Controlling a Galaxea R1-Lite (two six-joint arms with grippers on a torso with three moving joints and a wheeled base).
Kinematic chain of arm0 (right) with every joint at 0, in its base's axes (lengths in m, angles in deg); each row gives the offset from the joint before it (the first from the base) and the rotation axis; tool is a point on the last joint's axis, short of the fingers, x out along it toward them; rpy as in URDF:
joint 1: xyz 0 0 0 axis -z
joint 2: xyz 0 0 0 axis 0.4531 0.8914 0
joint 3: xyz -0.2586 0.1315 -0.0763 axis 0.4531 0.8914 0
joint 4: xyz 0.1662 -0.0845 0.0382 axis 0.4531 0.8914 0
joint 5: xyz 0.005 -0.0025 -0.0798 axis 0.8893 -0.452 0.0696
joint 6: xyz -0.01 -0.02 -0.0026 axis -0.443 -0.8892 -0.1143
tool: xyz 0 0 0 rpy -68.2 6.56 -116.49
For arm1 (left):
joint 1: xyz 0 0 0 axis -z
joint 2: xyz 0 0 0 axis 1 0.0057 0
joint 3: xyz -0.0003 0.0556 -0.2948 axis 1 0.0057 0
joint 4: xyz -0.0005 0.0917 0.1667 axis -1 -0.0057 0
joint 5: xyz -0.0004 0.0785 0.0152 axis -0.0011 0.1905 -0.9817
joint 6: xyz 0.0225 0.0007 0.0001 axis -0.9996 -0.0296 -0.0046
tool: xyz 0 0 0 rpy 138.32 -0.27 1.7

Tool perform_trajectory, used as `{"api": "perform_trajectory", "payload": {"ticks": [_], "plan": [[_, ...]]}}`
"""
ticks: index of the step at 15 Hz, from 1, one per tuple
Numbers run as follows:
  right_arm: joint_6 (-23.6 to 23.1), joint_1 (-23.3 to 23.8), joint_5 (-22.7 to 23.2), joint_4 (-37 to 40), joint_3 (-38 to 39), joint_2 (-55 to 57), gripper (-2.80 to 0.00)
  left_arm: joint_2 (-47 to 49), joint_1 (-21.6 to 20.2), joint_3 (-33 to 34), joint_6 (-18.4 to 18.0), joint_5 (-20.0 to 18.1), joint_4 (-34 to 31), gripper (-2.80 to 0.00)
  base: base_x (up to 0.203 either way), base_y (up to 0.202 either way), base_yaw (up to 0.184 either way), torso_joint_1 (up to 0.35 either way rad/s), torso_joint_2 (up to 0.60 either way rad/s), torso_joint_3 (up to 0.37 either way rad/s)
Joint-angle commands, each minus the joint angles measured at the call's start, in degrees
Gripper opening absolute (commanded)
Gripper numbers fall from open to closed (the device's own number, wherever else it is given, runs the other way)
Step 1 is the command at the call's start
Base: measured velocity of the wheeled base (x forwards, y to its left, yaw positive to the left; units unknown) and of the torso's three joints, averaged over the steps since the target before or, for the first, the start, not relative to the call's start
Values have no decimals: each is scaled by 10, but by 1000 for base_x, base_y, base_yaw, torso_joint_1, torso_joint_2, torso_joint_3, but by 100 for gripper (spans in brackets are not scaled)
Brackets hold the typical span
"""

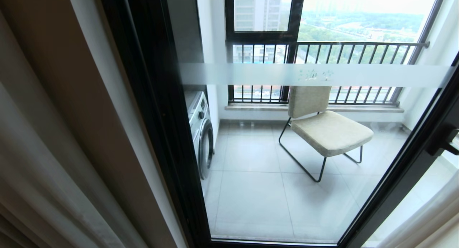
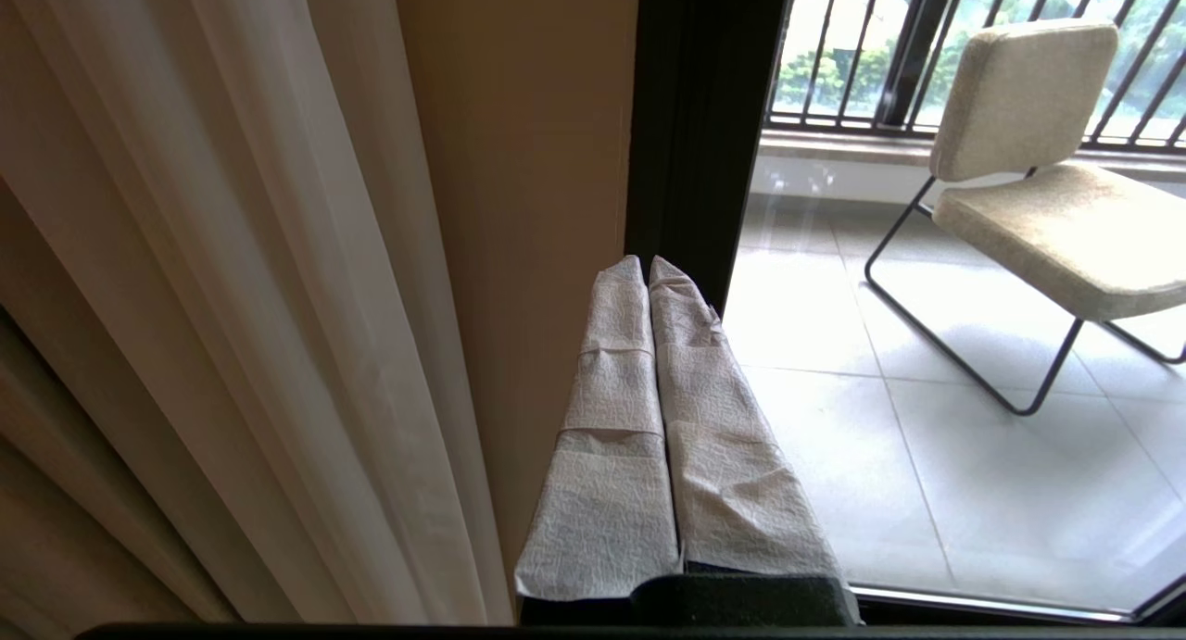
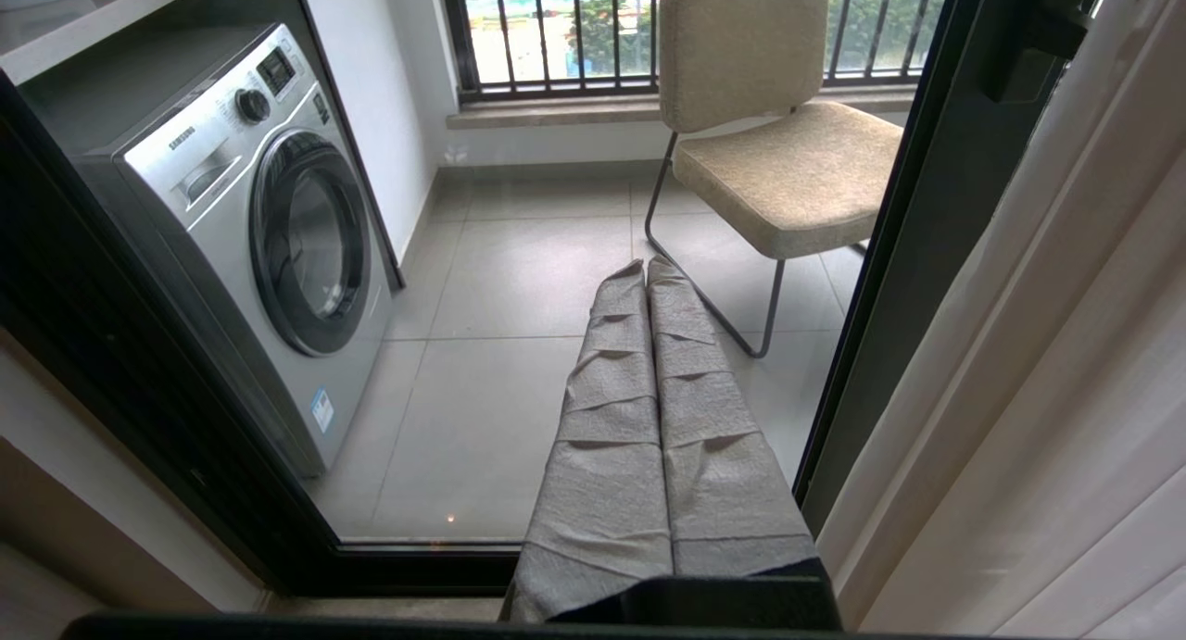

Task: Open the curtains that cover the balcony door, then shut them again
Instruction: Pull the inner curtains open on both sides

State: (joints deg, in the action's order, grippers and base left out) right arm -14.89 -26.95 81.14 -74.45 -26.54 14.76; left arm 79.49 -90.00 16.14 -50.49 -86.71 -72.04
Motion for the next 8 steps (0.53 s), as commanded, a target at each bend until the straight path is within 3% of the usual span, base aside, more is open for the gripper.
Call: {"api": "perform_trajectory", "payload": {"ticks": [1,8], "plan": [[0,0,0,0,0,0,-280,-1,0,0,1,0,0,-280,0,0,0,0,0,0],[0,0,0,0,0,0,-280,-1,0,0,0,0,-2,-280,0,-14,3,0,0,1]]}}
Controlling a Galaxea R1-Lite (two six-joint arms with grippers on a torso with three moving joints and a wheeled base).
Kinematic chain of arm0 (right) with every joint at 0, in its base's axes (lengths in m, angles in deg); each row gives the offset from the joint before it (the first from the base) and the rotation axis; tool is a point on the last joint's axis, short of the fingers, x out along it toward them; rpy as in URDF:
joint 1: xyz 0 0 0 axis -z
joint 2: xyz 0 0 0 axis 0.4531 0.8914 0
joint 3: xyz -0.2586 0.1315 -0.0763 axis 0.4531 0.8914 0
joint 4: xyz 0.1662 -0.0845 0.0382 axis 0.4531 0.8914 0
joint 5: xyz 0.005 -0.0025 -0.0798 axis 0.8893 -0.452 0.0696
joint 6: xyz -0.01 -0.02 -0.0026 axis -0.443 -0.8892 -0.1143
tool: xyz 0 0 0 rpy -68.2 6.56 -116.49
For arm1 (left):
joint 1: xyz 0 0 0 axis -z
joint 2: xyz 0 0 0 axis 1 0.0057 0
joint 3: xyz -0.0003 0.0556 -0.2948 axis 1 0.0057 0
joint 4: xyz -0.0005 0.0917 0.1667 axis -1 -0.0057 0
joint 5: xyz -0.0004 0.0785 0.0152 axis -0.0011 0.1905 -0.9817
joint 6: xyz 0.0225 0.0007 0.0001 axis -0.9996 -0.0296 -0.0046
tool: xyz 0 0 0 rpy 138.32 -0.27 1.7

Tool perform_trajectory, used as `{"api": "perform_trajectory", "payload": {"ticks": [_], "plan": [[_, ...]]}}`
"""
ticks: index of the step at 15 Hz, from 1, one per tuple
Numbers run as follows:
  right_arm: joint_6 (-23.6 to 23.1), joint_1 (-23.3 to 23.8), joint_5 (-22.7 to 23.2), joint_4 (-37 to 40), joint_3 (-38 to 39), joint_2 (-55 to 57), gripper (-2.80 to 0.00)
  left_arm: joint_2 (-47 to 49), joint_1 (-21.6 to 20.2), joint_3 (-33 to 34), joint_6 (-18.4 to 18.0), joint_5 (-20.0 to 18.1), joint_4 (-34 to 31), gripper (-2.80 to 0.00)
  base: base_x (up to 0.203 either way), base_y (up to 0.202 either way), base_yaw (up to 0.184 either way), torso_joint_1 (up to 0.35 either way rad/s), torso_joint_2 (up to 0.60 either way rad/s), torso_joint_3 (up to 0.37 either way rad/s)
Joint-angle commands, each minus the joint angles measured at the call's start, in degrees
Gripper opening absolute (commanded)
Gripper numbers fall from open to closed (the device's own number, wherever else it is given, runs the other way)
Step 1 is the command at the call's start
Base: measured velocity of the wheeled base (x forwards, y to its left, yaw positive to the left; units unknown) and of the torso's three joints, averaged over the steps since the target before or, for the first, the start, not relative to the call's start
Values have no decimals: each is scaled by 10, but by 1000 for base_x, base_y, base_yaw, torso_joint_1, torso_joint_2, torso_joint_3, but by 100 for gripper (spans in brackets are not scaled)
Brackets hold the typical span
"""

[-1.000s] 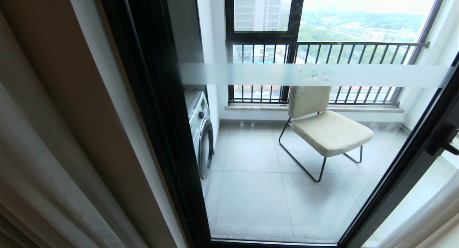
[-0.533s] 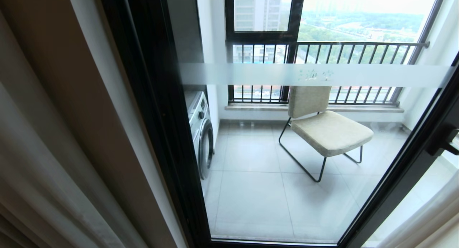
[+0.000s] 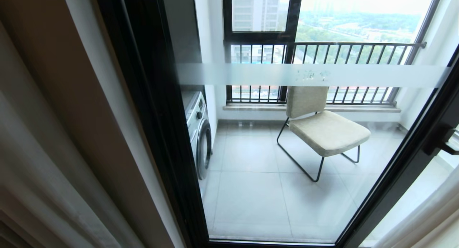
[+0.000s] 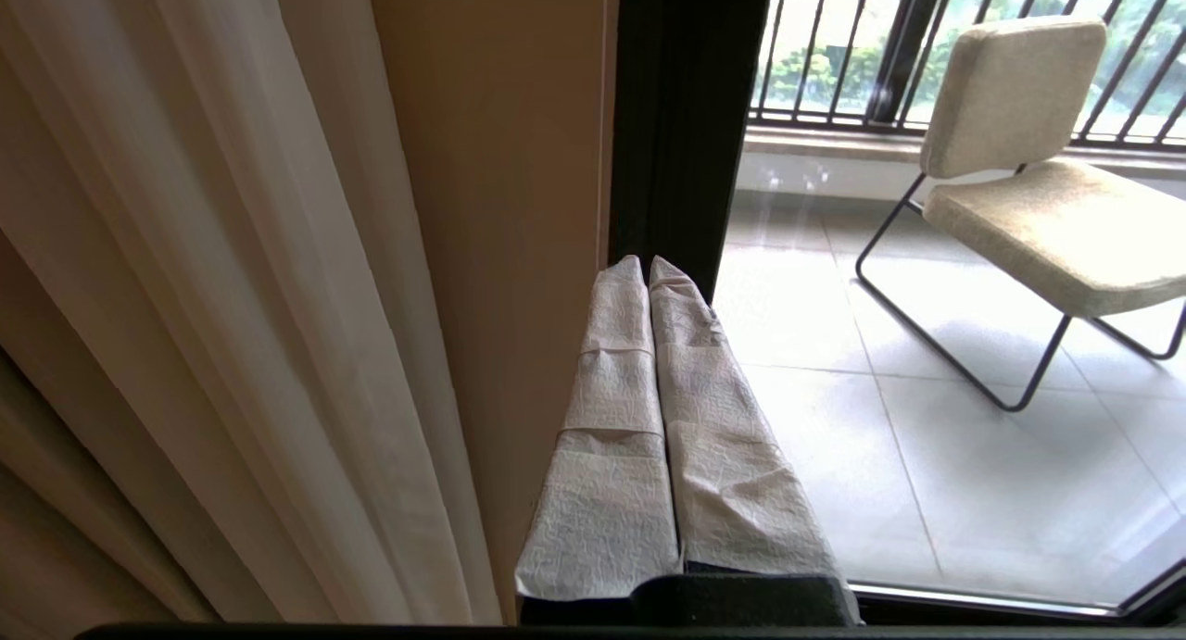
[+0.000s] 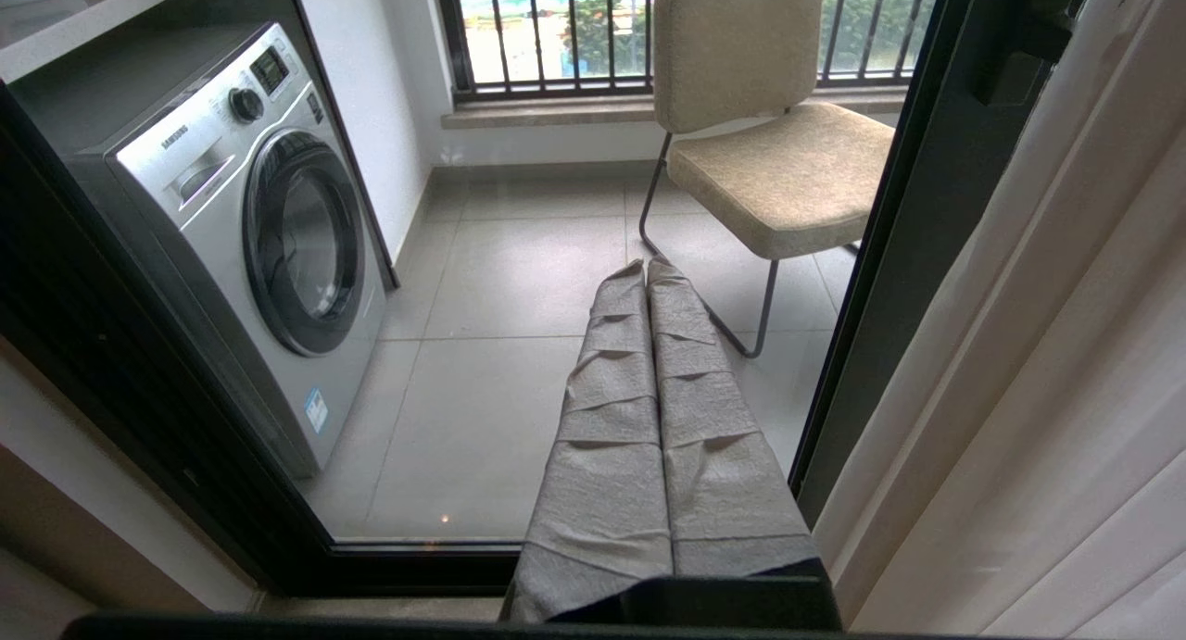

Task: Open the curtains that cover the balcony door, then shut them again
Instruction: Pull the inner curtains open on both sides

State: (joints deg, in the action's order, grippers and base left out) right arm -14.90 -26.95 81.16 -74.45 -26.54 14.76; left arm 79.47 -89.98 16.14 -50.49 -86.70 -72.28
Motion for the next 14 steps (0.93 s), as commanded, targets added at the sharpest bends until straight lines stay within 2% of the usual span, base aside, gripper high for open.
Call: {"api": "perform_trajectory", "payload": {"ticks": [1,14], "plan": [[0,0,0,0,0,0,-280,-1,0,0,0,0,1,-280,0,-144,14,0,2,0],[0,0,0,0,0,0,-280,-1,0,0,0,0,2,-280,0,-190,1,2,2,1]]}}
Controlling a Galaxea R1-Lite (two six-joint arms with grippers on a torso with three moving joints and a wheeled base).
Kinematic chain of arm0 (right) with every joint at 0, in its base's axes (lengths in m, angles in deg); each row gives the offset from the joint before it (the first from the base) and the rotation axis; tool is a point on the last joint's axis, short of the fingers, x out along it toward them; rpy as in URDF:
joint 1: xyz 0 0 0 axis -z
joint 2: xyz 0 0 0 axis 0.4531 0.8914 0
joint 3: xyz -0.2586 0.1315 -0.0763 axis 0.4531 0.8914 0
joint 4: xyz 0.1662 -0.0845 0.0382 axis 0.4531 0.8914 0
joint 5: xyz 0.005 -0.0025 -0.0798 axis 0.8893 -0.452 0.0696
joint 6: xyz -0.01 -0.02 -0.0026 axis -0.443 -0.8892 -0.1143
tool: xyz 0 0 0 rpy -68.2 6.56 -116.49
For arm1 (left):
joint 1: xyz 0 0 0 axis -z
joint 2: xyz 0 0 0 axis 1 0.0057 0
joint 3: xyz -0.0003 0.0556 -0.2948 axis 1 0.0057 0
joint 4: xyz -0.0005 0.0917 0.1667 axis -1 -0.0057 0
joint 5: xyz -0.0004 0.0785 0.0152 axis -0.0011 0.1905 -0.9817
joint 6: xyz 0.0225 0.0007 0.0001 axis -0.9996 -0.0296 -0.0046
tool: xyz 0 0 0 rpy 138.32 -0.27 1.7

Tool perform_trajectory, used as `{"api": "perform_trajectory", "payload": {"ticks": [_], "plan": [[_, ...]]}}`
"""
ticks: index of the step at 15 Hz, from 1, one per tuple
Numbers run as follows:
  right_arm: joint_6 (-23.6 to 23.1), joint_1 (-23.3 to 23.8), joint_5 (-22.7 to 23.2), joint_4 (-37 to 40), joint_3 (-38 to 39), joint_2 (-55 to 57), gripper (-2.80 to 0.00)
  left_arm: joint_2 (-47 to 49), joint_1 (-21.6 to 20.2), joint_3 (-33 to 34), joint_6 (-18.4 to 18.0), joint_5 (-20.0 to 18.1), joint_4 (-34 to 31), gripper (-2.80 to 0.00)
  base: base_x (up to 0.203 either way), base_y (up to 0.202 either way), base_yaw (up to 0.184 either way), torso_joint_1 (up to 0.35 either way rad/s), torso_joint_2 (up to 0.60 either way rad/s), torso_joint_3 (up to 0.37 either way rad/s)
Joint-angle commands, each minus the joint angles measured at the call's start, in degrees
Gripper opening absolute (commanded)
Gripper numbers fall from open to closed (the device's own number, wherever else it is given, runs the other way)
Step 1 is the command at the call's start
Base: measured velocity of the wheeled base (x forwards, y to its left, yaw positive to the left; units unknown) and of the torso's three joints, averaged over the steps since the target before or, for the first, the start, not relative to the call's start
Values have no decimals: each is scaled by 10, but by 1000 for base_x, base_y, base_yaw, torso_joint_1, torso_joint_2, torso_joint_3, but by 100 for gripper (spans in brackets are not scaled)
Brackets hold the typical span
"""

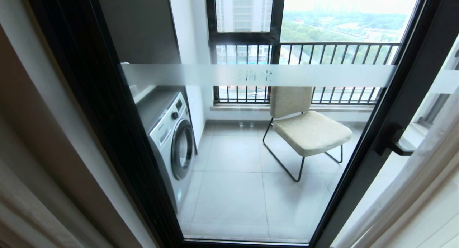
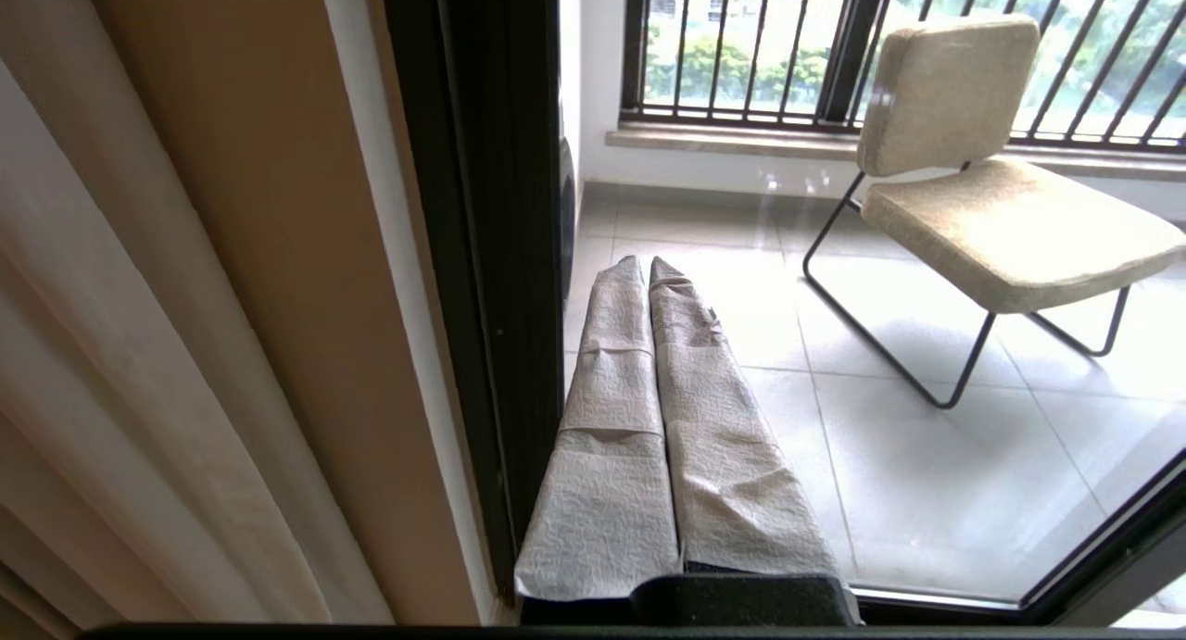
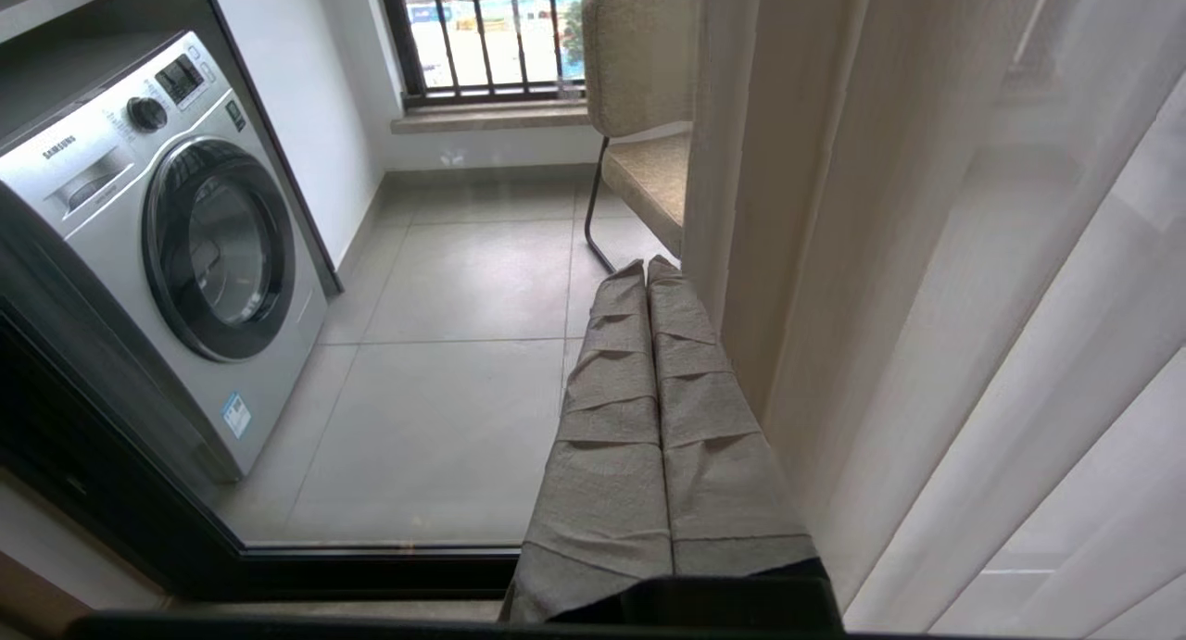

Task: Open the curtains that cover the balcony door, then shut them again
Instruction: Pull the inner curtains open on both sides

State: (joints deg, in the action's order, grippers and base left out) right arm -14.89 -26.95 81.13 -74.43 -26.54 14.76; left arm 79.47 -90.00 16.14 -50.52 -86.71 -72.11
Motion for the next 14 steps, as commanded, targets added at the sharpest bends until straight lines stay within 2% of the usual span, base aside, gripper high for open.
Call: {"api": "perform_trajectory", "payload": {"ticks": [1,9,14], "plan": [[0,0,0,0,0,0,-280,-1,0,0,1,0,0,-280,0,-199,8,3,-1,2],[0,0,0,0,0,0,-280,-1,0,0,1,0,0,-280,0,-187,3,2,3,2],[0,0,0,0,0,0,-280,-1,0,0,0,0,0,-280,0,-20,0,1,0,1]]}}
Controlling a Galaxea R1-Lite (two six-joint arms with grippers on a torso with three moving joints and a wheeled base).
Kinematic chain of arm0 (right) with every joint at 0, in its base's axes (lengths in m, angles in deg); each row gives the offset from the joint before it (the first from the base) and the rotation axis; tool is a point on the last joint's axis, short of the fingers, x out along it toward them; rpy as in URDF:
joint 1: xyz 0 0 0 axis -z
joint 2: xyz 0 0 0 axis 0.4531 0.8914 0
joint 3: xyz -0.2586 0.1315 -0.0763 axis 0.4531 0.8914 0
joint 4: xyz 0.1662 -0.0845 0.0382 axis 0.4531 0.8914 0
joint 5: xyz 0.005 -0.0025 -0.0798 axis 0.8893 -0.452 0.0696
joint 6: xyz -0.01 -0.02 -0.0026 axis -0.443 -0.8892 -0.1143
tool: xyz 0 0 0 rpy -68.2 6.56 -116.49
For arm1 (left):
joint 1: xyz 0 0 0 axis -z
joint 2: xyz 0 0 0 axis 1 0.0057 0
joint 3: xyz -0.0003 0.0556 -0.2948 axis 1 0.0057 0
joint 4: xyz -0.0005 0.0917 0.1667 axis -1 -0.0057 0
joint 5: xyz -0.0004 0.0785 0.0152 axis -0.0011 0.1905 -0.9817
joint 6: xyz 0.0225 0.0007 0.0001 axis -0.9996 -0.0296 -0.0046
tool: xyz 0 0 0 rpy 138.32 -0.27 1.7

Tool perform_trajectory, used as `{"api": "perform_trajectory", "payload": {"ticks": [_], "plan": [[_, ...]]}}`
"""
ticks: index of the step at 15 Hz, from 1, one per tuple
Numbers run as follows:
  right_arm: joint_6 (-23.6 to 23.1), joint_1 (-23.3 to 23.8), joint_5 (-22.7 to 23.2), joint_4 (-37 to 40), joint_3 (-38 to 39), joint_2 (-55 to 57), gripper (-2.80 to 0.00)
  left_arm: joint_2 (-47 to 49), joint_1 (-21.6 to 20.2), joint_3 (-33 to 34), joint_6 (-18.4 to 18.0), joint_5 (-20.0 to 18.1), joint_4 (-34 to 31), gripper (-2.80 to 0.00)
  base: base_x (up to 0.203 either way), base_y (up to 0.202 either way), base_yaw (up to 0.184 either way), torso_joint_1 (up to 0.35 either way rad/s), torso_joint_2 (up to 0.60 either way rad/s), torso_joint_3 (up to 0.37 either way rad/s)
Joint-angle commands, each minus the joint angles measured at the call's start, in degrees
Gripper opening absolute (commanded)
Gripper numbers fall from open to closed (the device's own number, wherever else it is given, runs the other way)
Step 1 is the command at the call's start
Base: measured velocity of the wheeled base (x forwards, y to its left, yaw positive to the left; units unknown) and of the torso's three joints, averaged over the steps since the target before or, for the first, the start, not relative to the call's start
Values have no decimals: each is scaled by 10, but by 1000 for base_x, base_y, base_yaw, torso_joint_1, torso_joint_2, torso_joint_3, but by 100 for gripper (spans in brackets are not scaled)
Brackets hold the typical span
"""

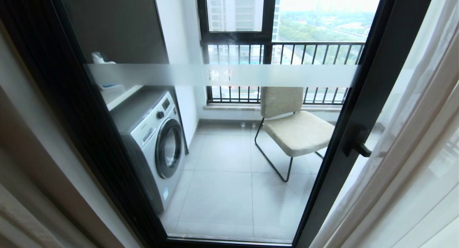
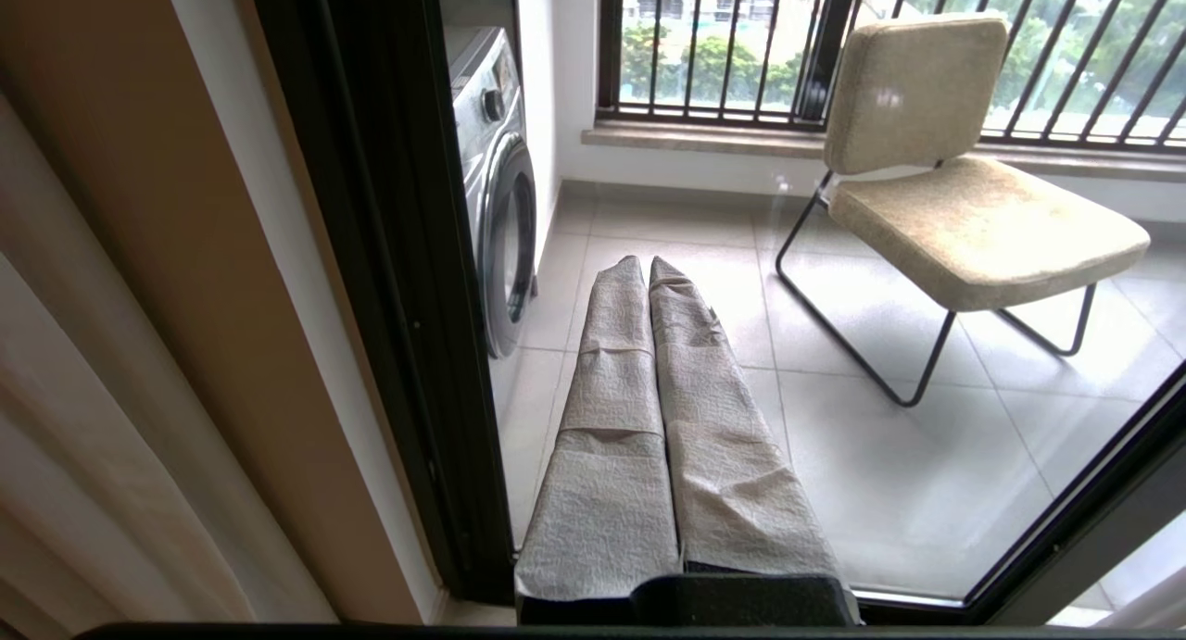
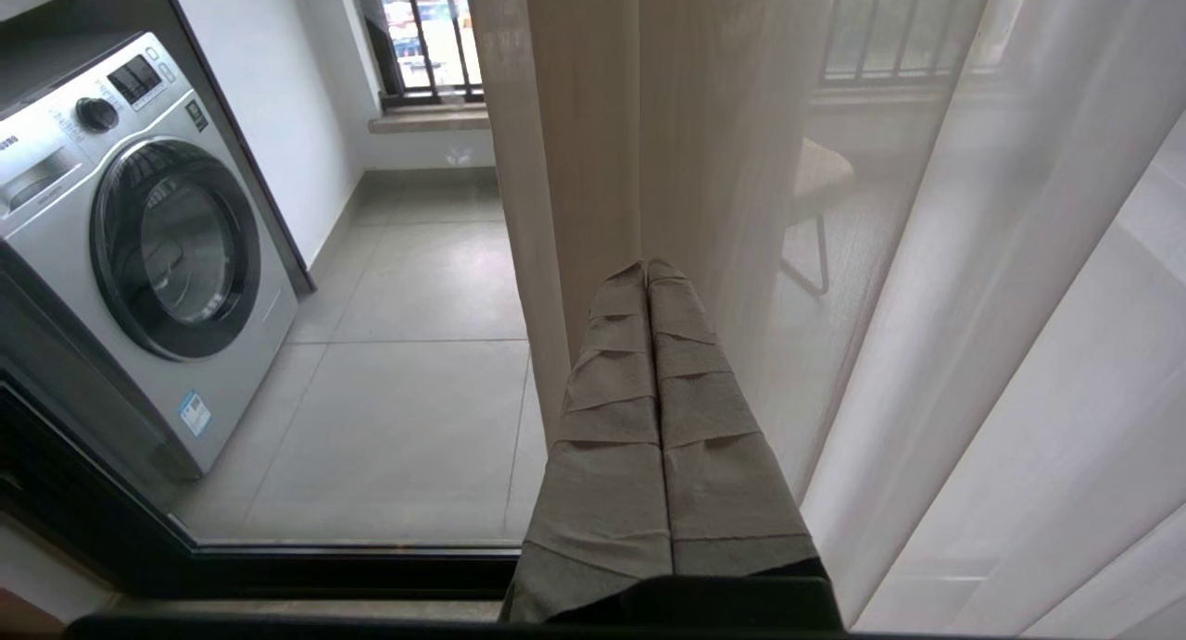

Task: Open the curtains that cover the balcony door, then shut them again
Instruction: Pull the inner curtains open on both sides

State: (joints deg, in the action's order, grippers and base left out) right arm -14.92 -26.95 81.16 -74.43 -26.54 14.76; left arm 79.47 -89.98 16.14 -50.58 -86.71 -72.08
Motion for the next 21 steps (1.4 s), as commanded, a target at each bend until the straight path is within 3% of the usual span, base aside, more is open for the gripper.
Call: {"api": "perform_trajectory", "payload": {"ticks": [1,21], "plan": [[0,0,0,0,0,0,-280,-1,0,0,0,0,0,-280,0,0,0,0,0,0],[-9,0,1,1,0,0,-280,-1,0,0,1,1,0,-280,0,0,0,0,0,0]]}}
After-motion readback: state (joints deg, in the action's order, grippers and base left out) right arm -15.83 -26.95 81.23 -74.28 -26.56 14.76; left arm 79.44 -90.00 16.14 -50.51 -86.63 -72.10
